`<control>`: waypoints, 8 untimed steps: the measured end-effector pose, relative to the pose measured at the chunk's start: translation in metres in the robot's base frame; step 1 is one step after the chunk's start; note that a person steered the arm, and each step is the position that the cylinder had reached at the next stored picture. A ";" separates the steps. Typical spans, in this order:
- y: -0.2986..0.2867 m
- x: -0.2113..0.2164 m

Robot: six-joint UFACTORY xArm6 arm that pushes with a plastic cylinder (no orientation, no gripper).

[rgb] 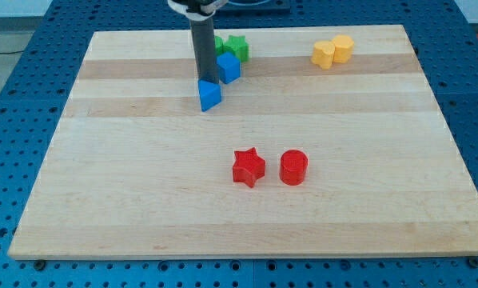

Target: Move the blue triangle to the left of the red star

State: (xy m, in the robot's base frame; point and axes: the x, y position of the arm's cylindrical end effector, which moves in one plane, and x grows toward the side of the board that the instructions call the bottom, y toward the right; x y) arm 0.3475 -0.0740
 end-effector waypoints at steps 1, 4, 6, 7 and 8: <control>-0.013 0.027; -0.015 0.123; -0.015 0.127; -0.010 0.126; -0.008 0.121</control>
State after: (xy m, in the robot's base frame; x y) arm 0.4682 -0.0824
